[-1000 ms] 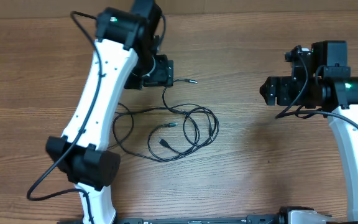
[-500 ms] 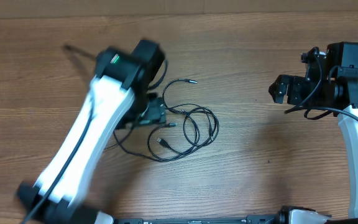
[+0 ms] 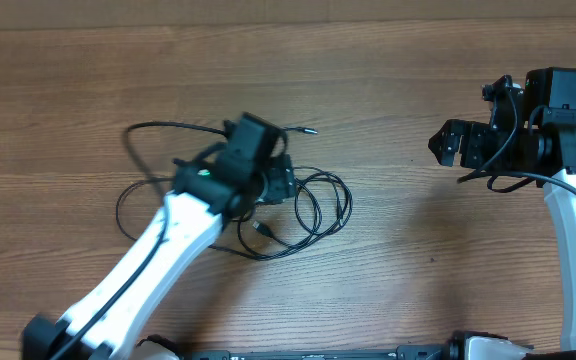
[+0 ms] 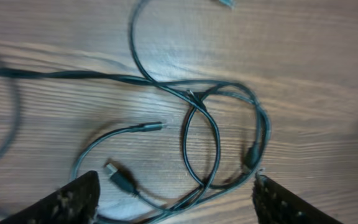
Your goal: Untangle cables
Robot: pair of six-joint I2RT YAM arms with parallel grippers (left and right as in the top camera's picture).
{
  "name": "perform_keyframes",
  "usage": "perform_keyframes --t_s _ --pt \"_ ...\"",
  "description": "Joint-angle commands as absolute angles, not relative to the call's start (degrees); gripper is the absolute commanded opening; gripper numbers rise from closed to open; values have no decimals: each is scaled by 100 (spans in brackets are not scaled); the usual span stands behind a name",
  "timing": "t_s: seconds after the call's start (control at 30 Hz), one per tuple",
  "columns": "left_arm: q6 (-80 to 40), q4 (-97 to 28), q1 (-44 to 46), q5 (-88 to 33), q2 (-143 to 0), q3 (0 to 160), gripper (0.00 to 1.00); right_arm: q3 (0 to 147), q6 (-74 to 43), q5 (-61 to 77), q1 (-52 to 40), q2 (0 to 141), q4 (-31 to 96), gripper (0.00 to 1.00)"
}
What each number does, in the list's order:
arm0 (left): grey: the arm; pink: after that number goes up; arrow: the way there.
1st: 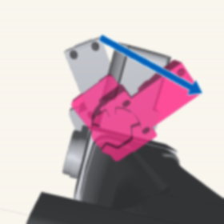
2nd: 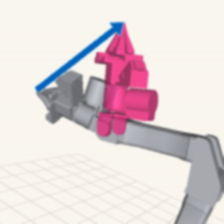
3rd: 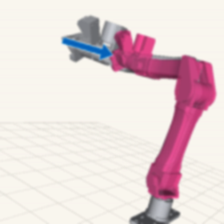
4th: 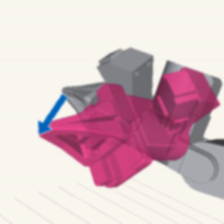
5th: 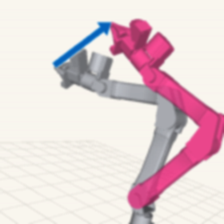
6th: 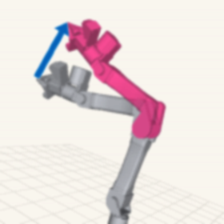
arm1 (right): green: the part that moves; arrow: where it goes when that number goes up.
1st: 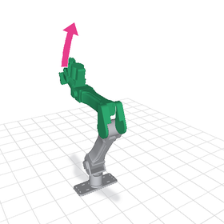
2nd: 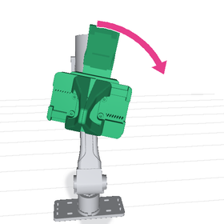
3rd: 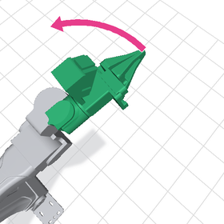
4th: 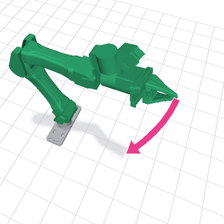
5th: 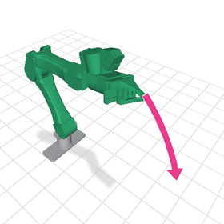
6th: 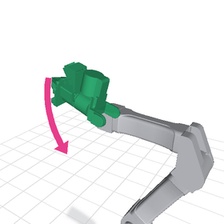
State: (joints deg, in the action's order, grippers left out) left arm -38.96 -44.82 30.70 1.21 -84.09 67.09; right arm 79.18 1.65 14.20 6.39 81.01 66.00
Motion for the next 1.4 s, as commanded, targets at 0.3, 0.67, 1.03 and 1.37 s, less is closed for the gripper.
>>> perform_keyframes --t_s 0.3,0.67,1.03,1.37 --pt "-4182 -2799 3461 -569 -10346 6595 67 8062 148 1468 650 8066 6569 100" --pt "-4372 -2217 3739 -709 -11024 6600 31 8062 148 1468 650 8064 6528 100" --pt "-3310 -3503 3562 -701 -10331 8261 4 8062 148 1612 650 8066 6517 100" --pt "-2368 -4530 3301 821 -9365 10661 4 8062 150 1920 650 8066 6466 100"
